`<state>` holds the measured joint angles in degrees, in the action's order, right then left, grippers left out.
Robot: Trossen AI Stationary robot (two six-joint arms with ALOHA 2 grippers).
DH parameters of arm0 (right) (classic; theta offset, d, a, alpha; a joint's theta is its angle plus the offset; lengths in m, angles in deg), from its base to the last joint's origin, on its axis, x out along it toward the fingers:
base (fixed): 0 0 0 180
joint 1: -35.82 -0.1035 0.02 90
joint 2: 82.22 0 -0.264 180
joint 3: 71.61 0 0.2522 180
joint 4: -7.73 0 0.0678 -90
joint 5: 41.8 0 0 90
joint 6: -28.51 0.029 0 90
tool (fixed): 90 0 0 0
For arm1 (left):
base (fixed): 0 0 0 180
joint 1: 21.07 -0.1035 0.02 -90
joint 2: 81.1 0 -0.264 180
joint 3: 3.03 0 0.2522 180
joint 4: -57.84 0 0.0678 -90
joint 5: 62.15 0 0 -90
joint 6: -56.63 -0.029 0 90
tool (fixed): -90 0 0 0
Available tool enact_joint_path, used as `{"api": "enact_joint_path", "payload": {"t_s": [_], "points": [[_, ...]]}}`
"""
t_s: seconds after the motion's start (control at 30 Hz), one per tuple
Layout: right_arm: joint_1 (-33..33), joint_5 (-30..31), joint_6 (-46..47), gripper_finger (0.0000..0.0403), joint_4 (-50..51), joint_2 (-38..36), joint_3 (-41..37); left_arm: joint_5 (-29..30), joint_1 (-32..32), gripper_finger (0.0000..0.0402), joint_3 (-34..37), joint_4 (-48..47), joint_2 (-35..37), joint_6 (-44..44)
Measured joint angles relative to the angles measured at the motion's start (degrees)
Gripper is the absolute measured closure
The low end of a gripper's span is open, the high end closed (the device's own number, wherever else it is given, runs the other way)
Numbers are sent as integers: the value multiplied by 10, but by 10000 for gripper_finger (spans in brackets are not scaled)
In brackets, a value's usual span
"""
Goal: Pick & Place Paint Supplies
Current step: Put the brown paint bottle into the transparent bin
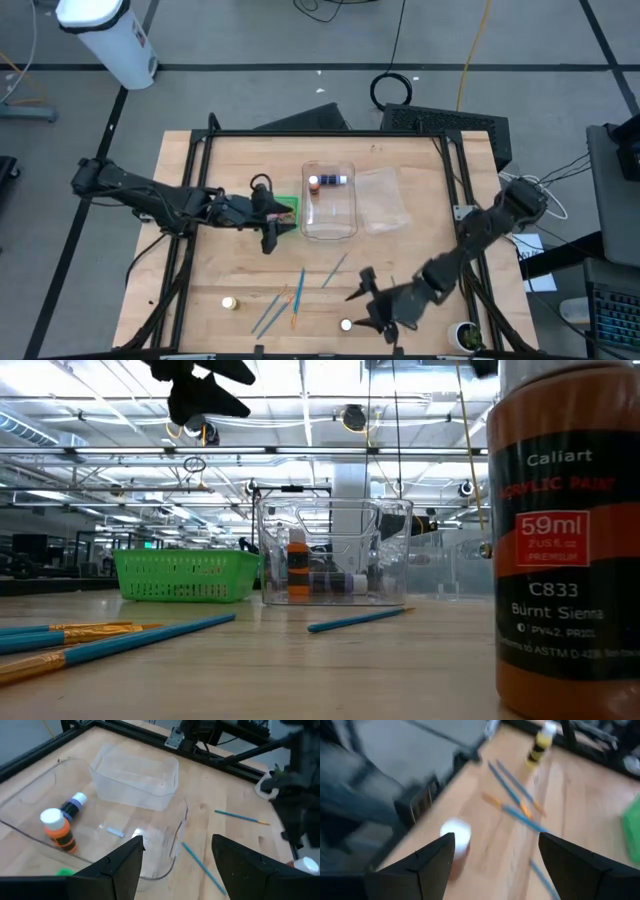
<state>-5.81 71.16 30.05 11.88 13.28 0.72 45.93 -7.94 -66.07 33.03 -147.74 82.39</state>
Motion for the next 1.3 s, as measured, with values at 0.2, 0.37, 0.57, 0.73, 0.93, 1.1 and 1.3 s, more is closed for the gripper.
{"api": "enact_joint_path", "payload": {"t_s": [0.2, 0.37, 0.57, 0.73, 0.93, 1.1, 1.3], "points": [[-43, 31, 106, 124, -7, 59, 0, 0, 1, 158, 0, 34, -63, 5], [-46, 26, 145, 124, -68, 124, 0, -10, 1, 158, 0, 118, -112, 0], [-26, 25, 142, 124, -145, 173, 1, -86, 2, 158, 0, 226, -137, -28], [-5, 5, 146, 130, -157, 188, 1, -104, 8, 158, 0, 249, -137, -40], [6, -36, 128, 200, -155, 189, 1, -104, 13, 158, 0, 246, -137, -40], [19, -37, 94, 305, -154, 171, 1, -101, 12, 158, 0, 250, -137, -1], [58, -36, 89, 341, -142, 94, 0, -172, 4, 158, -14, 225, -137, 62]]}}
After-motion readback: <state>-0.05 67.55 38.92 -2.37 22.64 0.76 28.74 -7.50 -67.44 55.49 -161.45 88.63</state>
